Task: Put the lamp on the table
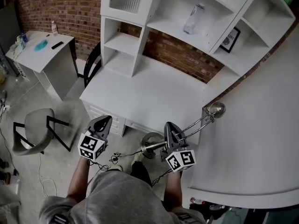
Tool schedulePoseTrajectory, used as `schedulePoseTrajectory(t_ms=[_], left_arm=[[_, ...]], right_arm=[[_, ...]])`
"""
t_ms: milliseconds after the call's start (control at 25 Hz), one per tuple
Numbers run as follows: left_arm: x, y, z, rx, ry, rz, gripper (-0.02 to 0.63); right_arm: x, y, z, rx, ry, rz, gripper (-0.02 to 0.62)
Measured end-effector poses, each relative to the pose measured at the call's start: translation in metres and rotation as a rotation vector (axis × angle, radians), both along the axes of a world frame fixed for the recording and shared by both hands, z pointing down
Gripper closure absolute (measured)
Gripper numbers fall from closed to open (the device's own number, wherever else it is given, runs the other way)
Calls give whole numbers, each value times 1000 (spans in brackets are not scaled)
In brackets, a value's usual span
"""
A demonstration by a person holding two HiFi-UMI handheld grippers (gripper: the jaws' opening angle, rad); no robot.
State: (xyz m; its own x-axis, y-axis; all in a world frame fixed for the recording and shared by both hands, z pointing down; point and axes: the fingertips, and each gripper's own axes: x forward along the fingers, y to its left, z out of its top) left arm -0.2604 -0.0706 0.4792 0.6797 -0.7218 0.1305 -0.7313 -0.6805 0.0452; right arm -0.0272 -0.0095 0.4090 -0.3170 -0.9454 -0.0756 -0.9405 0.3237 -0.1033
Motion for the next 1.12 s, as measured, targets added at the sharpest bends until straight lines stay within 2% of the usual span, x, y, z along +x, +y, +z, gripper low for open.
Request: schedulePoseTrajectory(t_ms=[360,1120], left_arm=[[34,-48,9,-9,-4,21,601],[158,-162,33,-89,-44,107,601]], right_arm=[[39,-46,10,-18,-4,29,576],[184,-161,27,-9,-17,168,575]])
